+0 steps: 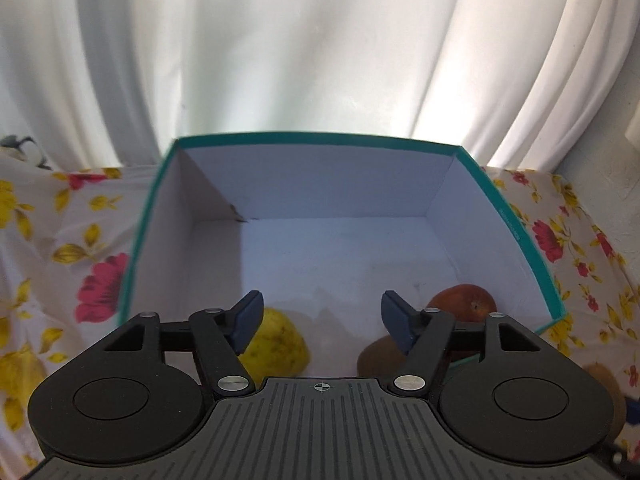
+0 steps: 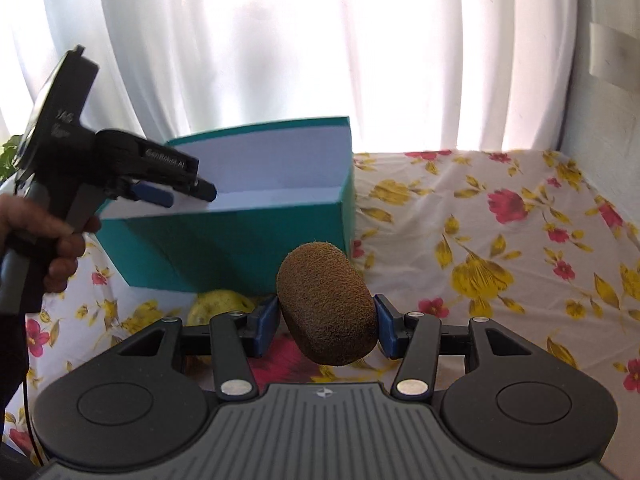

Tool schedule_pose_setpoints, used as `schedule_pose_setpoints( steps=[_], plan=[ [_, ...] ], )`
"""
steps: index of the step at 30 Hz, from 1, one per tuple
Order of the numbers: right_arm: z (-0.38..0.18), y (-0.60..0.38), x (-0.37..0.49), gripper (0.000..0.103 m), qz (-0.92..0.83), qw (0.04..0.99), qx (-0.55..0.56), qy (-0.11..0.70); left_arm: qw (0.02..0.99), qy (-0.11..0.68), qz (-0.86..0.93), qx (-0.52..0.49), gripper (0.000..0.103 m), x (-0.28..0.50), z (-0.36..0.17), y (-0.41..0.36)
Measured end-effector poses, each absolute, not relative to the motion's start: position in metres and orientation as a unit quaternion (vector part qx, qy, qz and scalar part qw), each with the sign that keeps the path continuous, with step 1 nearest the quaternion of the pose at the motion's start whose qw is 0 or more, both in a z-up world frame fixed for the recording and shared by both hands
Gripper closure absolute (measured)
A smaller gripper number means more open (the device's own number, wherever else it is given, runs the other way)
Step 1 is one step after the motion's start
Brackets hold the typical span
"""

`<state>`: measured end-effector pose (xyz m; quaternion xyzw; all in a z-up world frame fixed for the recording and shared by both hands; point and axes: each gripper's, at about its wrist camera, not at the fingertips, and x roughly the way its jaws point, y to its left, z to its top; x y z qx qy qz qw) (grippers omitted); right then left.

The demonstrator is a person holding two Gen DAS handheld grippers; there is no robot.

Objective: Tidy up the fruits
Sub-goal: 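Lower the kiwi into the teal box and open the left gripper, then lower the held kiwi into the teal box and open the right gripper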

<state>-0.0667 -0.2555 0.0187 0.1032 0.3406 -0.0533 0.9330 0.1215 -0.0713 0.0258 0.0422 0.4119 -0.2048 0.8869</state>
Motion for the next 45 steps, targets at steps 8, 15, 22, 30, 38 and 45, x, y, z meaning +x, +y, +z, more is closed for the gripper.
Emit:
schedule_pose_setpoints(
  steps=[8, 15, 22, 30, 38, 45],
  plan=[
    [0.046, -0.247, -0.032, 0.053, -0.026, 0.952, 0.074, 0.296, 0.911, 0.381, -0.159, 0.003, 0.012, 0.072, 0.058, -0.025],
    [0.04, -0.236, 0.029, 0.053, 0.002, 0.954, 0.064, 0.291, 0.904, 0.409, -0.122, -0.001, 0.012, 0.055, 0.047, 0.003],
    [0.013, -0.23, 0.091, 0.053, 0.017, 0.94, 0.06, 0.336, 0.9, 0.424, -0.098, 0.009, 0.012, 0.044, 0.04, 0.019],
    [-0.017, -0.218, 0.126, 0.053, 0.02, 0.912, 0.034, 0.408, 0.895, 0.438, -0.089, 0.005, 0.012, 0.049, 0.033, 0.026],
    [-0.031, -0.217, 0.137, 0.053, 0.029, 0.891, 0.046, 0.452, 0.887, 0.453, -0.09, 0.004, 0.012, 0.057, 0.026, 0.023],
    [-0.027, -0.216, 0.136, 0.048, 0.023, 0.895, 0.041, 0.444, 0.884, 0.457, -0.099, 0.011, 0.012, 0.057, 0.024, 0.017]
  ],
)
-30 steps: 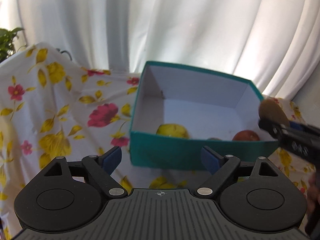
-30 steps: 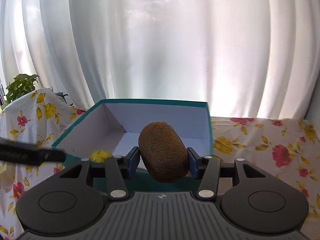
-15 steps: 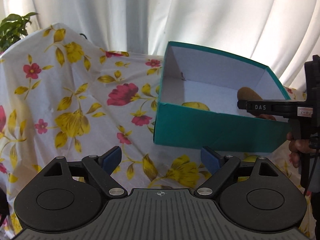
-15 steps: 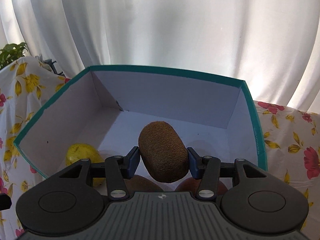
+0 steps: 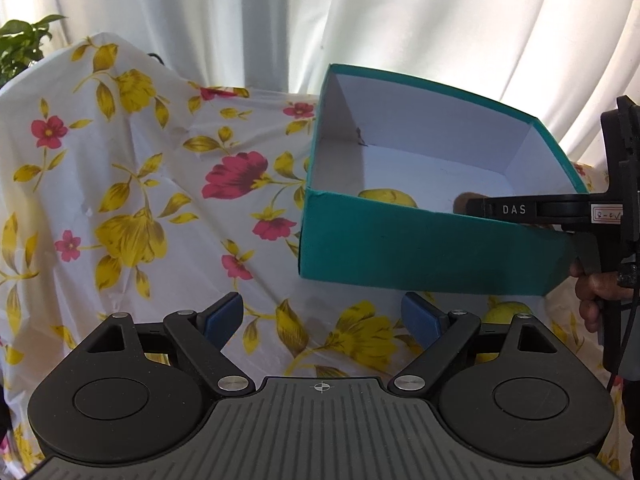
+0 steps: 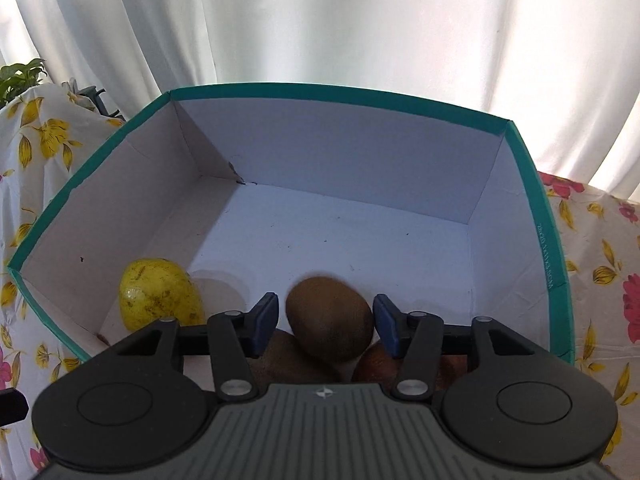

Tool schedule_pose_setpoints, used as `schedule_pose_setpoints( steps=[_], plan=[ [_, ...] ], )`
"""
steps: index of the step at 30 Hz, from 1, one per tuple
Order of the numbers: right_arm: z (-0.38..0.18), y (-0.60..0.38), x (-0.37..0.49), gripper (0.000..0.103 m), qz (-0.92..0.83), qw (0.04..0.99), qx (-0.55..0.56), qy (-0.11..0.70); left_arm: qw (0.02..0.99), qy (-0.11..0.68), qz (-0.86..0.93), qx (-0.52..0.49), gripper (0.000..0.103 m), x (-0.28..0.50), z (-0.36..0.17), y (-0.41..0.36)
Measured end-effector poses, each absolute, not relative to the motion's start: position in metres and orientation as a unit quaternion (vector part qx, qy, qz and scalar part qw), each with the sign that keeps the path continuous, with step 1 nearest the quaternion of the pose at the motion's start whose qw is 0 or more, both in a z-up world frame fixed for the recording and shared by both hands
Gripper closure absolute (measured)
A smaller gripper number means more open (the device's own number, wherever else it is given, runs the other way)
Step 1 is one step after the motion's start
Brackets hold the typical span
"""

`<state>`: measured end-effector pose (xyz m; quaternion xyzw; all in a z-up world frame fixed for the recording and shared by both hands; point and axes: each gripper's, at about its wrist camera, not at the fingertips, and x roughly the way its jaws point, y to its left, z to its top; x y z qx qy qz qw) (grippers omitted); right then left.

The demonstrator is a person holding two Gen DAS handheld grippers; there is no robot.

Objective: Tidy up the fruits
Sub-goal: 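Lower the held kiwi into the teal box and open the right gripper, then grasp a cherry tomato with the left gripper while the right gripper grasps another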

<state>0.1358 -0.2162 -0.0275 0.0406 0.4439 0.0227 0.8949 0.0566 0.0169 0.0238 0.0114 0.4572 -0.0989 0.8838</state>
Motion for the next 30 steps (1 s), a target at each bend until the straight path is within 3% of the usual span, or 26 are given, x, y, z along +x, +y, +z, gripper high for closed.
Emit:
schedule_pose_setpoints(
  steps=[5, 7, 9, 14, 23, 30],
  plan=[
    [-0.008, -0.221, 0.117, 0.04, 0.008, 0.916, 0.033, 0.4, 0.885, 0.451, -0.113, 0.019, 0.012, 0.05, 0.024, 0.013],
    [0.011, -0.222, 0.096, 0.032, -0.001, 0.932, 0.027, 0.361, 0.887, 0.444, -0.125, 0.025, 0.012, 0.043, 0.023, 0.011],
    [0.033, -0.222, 0.067, 0.015, -0.009, 0.95, 0.02, 0.31, 0.886, 0.439, -0.145, 0.033, 0.012, 0.034, 0.02, 0.009],
    [0.062, -0.217, -0.015, 0.003, -0.022, 0.977, 0.013, 0.213, 0.869, 0.45, -0.198, 0.057, 0.012, 0.003, 0.003, 0.006],
    [0.037, -0.203, -0.081, 0.003, -0.028, 0.968, 0.012, 0.251, 0.868, 0.431, -0.221, 0.109, 0.013, -0.048, -0.009, 0.023],
    [0.032, -0.191, -0.097, 0.003, -0.031, 0.963, 0.027, 0.266, 0.851, 0.455, -0.235, 0.118, 0.034, -0.051, -0.022, 0.028]
  ],
)
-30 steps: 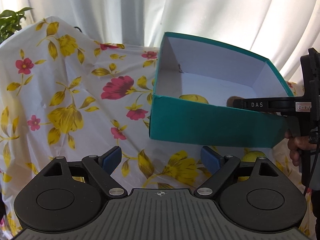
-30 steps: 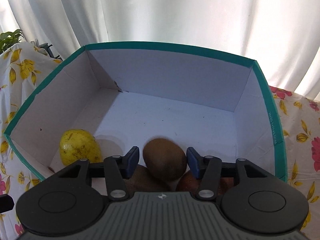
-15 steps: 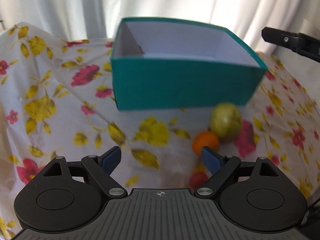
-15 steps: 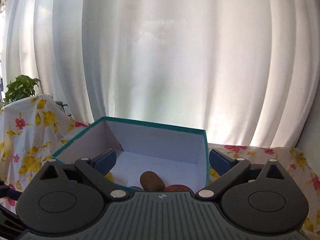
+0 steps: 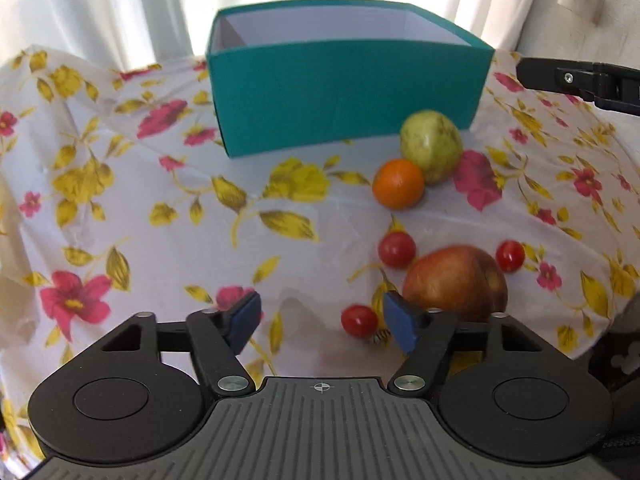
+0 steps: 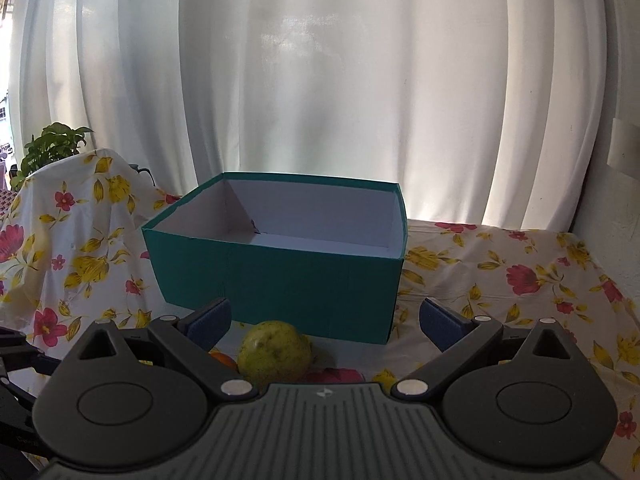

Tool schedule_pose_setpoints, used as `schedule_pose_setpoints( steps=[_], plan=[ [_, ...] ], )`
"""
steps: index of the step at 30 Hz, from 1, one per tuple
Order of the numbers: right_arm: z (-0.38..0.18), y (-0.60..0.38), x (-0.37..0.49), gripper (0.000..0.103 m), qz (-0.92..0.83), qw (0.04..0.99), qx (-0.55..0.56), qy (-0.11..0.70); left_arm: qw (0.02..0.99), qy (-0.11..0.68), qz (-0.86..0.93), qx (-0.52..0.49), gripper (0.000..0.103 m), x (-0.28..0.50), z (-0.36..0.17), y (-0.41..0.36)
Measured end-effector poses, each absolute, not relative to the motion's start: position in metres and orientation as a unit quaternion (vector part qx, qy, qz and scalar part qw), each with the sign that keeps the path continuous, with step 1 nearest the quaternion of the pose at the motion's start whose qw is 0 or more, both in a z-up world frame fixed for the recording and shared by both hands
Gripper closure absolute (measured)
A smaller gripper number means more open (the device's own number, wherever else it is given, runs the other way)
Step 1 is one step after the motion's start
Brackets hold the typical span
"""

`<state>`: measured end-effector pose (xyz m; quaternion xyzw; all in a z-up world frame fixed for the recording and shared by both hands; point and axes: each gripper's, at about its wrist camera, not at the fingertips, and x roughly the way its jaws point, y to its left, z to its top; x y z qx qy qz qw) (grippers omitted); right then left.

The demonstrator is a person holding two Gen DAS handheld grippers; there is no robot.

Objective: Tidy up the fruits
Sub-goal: 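Grasp a cherry tomato with the left gripper while the right gripper grasps another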

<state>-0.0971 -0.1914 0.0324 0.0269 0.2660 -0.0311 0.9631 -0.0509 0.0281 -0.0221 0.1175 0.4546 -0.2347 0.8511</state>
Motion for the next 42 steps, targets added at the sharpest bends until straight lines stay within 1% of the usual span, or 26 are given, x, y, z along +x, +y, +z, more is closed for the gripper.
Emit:
schedule_pose_setpoints(
  steps=[2, 3, 5, 7, 9, 14, 16, 19, 21, 22, 28, 31, 33, 36, 42],
  plan=[
    [0.032, -0.185, -0.1, 0.003, -0.03, 0.963, 0.02, 0.268, 0.847, 0.458, -0.244, 0.116, 0.041, -0.051, -0.025, 0.029],
    [0.031, -0.182, -0.102, 0.003, -0.031, 0.962, 0.016, 0.27, 0.844, 0.46, -0.25, 0.115, 0.047, -0.052, -0.027, 0.029],
    [0.029, -0.179, -0.106, 0.003, -0.034, 0.96, 0.012, 0.277, 0.839, 0.463, -0.264, 0.112, 0.051, -0.053, -0.03, 0.028],
    [0.027, -0.175, -0.11, 0.003, -0.036, 0.958, 0.013, 0.284, 0.831, 0.469, -0.277, 0.11, 0.063, -0.053, -0.035, 0.026],
    [0.024, -0.172, -0.115, 0.003, -0.04, 0.956, 0.013, 0.292, 0.825, 0.475, -0.287, 0.109, 0.07, -0.054, -0.038, 0.023],
    [0.01, -0.167, -0.128, 0.003, -0.052, 0.946, -0.002, 0.319, 0.825, 0.47, -0.295, 0.108, 0.077, -0.055, -0.042, 0.021],
    [0.003, -0.166, -0.131, 0.007, -0.056, 0.941, -0.005, 0.332, 0.825, 0.471, -0.297, 0.1, 0.078, -0.054, -0.041, 0.023],
    [-0.01, -0.166, -0.131, 0.021, -0.051, 0.931, -0.001, 0.362, 0.829, 0.468, -0.291, 0.096, 0.078, -0.054, -0.036, 0.027],
    [-0.022, -0.165, -0.128, 0.047, -0.041, 0.92, 0.001, 0.391, 0.833, 0.464, -0.287, 0.089, 0.078, -0.054, -0.032, 0.032],
    [-0.028, -0.163, -0.127, 0.05, -0.036, 0.914, 0.002, 0.403, 0.835, 0.463, -0.285, 0.086, 0.078, -0.054, -0.03, 0.033],
    [-0.047, -0.153, -0.124, 0.059, -0.004, 0.902, 0.005, 0.432, 0.838, 0.463, -0.28, 0.071, 0.078, -0.054, -0.023, 0.037],
    [-0.05, -0.153, -0.12, 0.064, 0.002, 0.9, 0.006, 0.436, 0.838, 0.466, -0.276, 0.066, 0.078, -0.054, -0.021, 0.037],
    [-0.053, -0.155, -0.118, 0.071, 0.006, 0.898, 0.01, 0.439, 0.838, 0.467, -0.274, 0.065, 0.078, -0.054, -0.02, 0.037],
    [-0.054, -0.157, -0.117, 0.076, 0.012, 0.899, 0.014, 0.438, 0.839, 0.468, -0.271, 0.066, 0.078, -0.053, -0.019, 0.035],
    [-0.052, -0.16, -0.117, 0.077, 0.014, 0.902, 0.017, 0.431, 0.841, 0.469, -0.263, 0.068, 0.078, -0.048, -0.016, 0.031]
  ],
)
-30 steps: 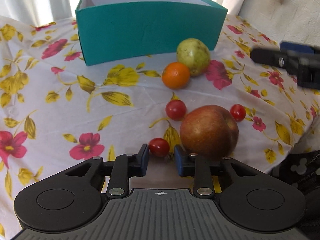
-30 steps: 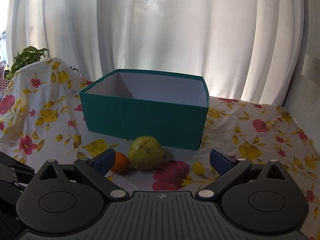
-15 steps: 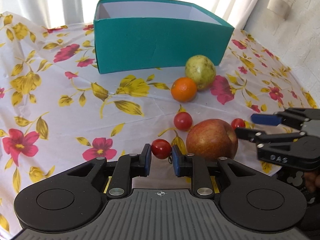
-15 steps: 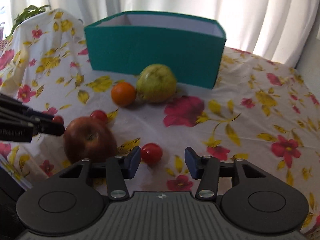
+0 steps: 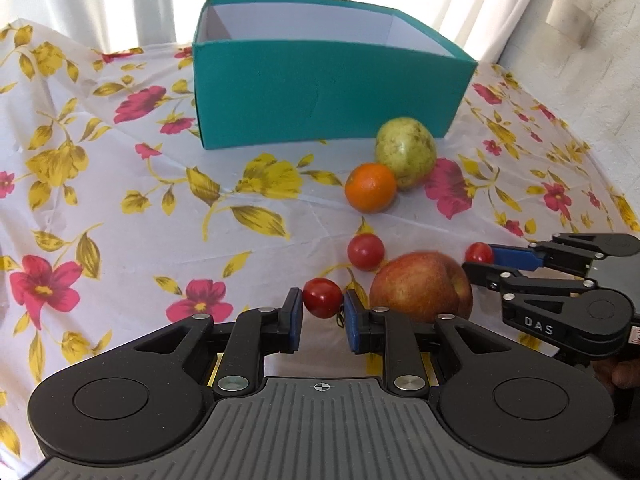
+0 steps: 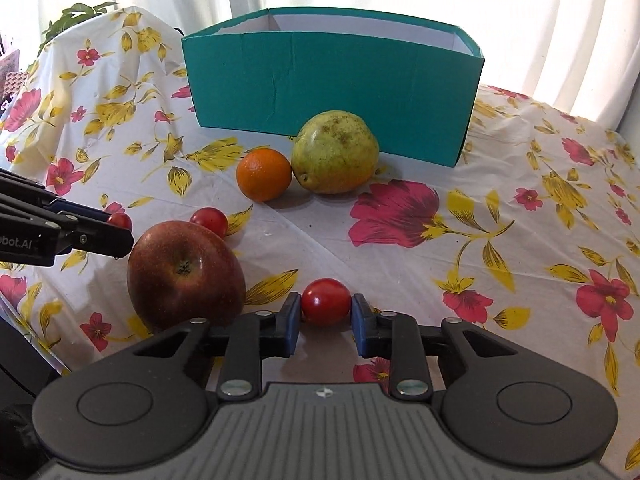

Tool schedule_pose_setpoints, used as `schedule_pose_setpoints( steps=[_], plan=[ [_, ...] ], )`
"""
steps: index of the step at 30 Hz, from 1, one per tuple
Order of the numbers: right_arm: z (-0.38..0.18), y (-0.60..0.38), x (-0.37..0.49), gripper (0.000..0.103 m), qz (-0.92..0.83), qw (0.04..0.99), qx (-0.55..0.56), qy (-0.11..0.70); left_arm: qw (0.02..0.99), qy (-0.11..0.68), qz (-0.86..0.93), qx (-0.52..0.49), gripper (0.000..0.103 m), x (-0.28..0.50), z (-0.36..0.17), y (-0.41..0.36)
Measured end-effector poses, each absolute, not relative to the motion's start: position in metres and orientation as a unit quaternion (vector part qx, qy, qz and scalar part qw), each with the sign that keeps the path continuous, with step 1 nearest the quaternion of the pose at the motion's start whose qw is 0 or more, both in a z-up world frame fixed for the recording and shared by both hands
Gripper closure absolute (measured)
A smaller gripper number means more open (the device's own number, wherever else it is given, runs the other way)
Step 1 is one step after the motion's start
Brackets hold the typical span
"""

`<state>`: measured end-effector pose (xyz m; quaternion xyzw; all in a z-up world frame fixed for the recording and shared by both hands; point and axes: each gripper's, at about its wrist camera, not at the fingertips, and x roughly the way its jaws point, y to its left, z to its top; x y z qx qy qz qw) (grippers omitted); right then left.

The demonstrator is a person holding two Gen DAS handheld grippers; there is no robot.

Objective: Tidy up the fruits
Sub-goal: 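Grasp a cherry tomato with the left gripper while the right gripper grasps another, then drop the cherry tomato into the teal box with the left gripper while the right carries its tomato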

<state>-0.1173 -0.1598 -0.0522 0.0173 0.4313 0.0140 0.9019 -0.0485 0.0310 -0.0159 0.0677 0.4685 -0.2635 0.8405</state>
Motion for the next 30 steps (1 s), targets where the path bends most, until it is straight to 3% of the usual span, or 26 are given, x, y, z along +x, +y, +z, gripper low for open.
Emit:
schedule_pose_setpoints(
  steps=[18, 30],
  plan=[
    [0.015, -0.186, -0.099, 0.077, -0.023, 0.941, 0.03, 0.337, 0.902, 0.364, -0.22, 0.068, 0.078, 0.04, 0.07, -0.012],
    [0.033, -0.198, -0.09, 0.077, -0.04, 0.947, 0.029, 0.316, 0.913, 0.365, -0.157, 0.094, 0.078, 0.113, 0.043, -0.046]
  ],
)
